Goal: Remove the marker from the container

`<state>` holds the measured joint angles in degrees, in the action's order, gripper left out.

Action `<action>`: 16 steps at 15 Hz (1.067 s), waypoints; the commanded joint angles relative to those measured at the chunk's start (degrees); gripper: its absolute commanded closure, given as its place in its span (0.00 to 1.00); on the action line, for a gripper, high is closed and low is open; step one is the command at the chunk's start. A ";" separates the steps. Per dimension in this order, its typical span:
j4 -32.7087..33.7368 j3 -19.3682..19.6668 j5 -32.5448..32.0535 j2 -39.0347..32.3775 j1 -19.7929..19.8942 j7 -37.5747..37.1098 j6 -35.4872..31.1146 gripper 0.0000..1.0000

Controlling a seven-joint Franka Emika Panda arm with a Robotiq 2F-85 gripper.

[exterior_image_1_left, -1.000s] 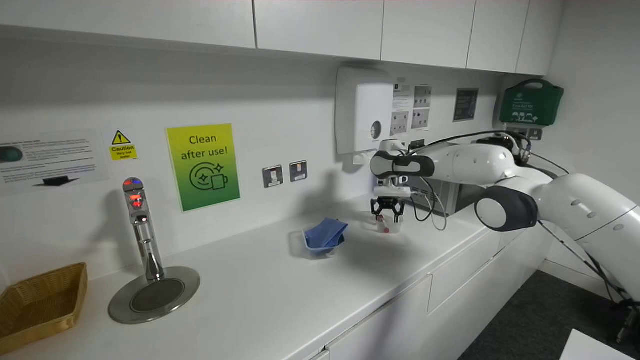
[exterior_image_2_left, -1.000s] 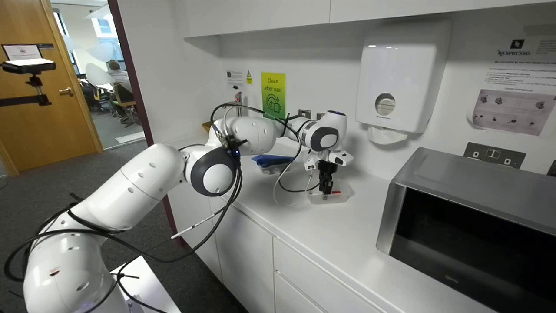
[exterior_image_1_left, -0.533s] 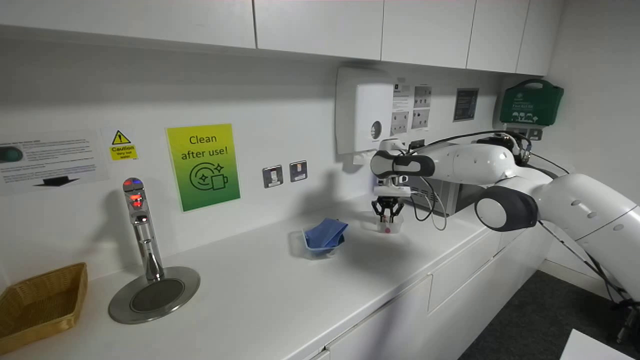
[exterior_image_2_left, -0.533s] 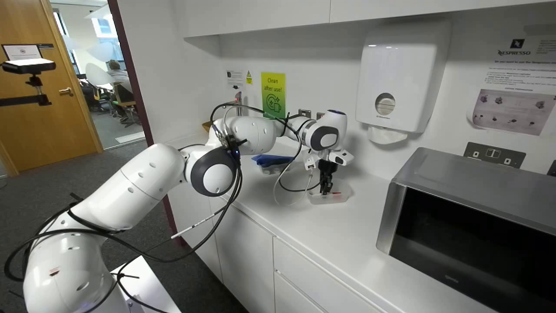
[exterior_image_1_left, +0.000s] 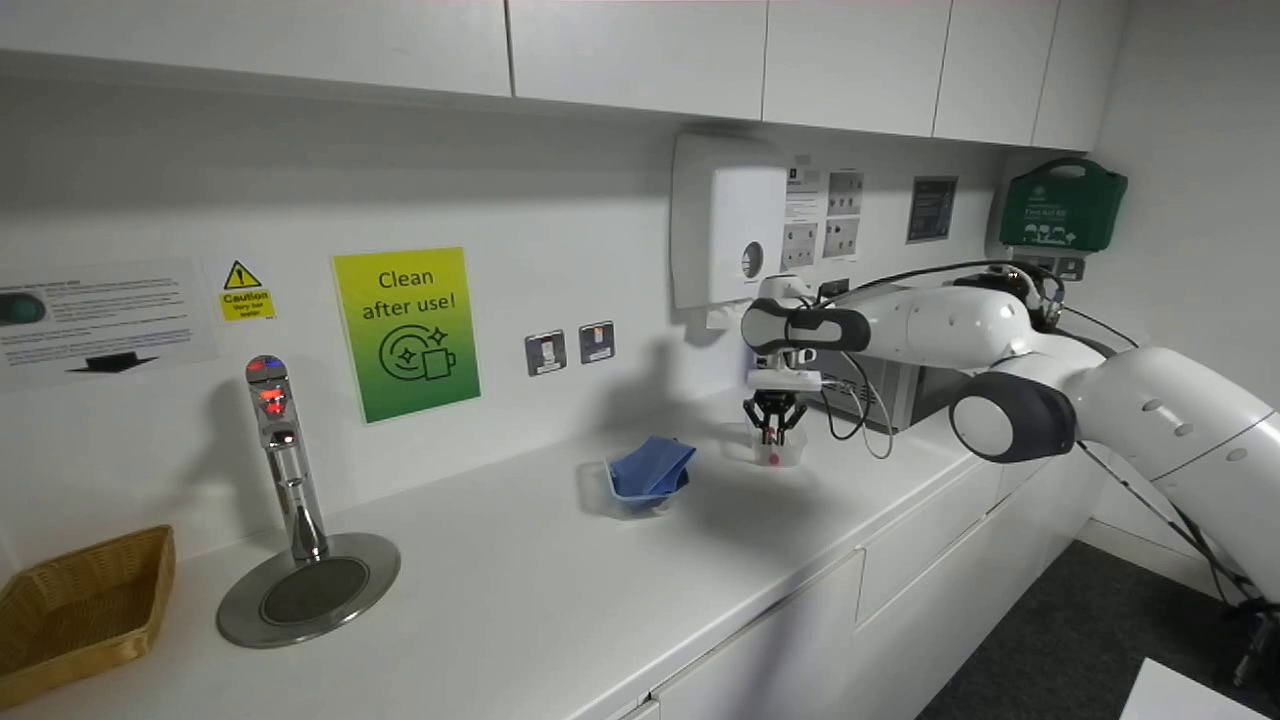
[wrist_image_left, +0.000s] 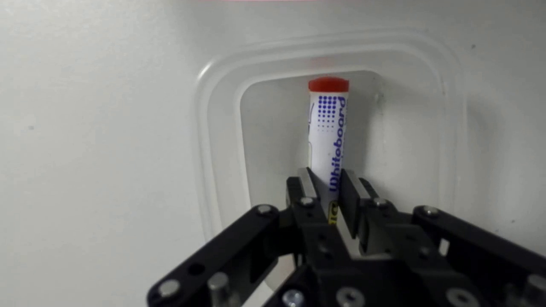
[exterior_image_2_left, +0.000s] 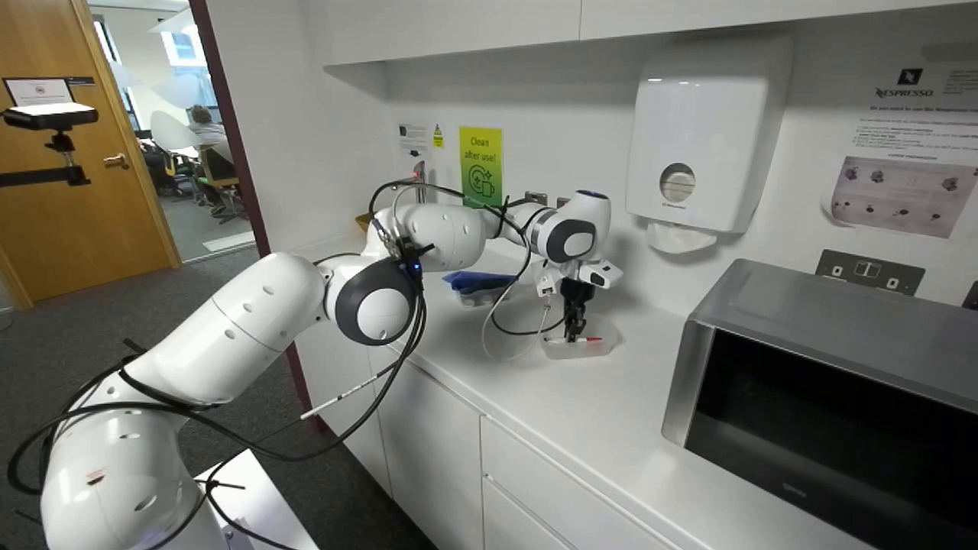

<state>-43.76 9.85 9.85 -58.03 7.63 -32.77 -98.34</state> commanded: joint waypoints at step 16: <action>-0.32 -2.33 -0.39 8.86 -5.51 5.68 0.20 0.95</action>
<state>-40.56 8.19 9.85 -51.88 3.68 -29.56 -98.42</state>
